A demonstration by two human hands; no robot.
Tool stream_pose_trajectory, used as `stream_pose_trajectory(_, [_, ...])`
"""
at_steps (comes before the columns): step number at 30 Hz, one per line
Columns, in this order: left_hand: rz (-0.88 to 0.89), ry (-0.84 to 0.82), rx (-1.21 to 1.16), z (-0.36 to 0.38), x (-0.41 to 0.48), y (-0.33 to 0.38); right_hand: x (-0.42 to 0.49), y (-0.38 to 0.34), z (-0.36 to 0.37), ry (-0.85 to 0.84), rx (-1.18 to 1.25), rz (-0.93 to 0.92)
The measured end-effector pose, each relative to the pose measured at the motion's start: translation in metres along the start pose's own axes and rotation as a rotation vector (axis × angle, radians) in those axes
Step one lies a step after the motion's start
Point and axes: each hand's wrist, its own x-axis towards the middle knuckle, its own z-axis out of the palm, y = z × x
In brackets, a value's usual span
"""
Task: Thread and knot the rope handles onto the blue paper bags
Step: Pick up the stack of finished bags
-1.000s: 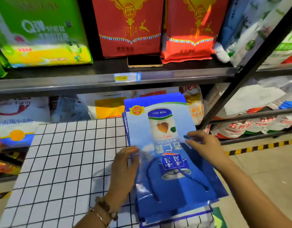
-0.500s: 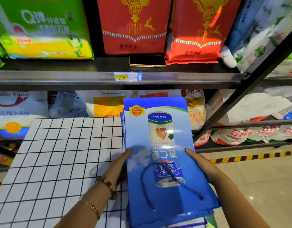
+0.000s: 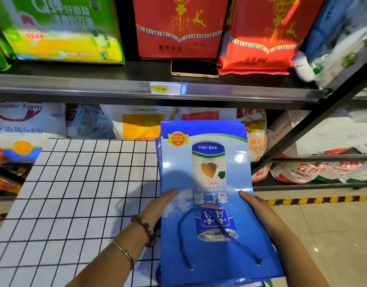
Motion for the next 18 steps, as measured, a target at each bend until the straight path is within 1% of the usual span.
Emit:
stream_pose_trajectory(1, [-0.015, -0.014, -0.02, -0.003, 0.0, -0.002, -0.002, 0.002, 0.001, 0.012, -0.004, -0.004])
stream_pose_trajectory(3, [-0.043, 0.007, -0.01, -0.007, 0.001, -0.002, -0.004, 0.005, 0.004, 0.026, 0.001, -0.012])
stream_pose_trajectory(5, [-0.04, 0.017, -0.008, -0.011, 0.001, -0.002, -0.007, 0.007, 0.007, 0.029, 0.013, -0.011])
stream_pose_trajectory(7, [-0.057, -0.015, -0.028, -0.014, -0.004, -0.001, -0.01, 0.007, 0.012, 0.009, 0.036, -0.01])
stream_pose_trajectory(9, [-0.036, -0.029, -0.034, -0.018, -0.007, -0.003, -0.012, 0.005, 0.016, -0.022, 0.066, 0.005])
stream_pose_trajectory(13, [0.047, 0.048, -0.026, -0.018, -0.01, -0.003, -0.017, 0.003, 0.024, -0.031, 0.034, -0.037])
stream_pose_trajectory(16, [0.157, 0.143, 0.054, -0.021, -0.017, 0.001, -0.024, -0.002, 0.03, -0.02, 0.014, -0.119])
stream_pose_trajectory(18, [0.178, 0.185, 0.086, -0.026, -0.028, 0.005, -0.028, -0.007, 0.035, -0.024, -0.003, -0.153])
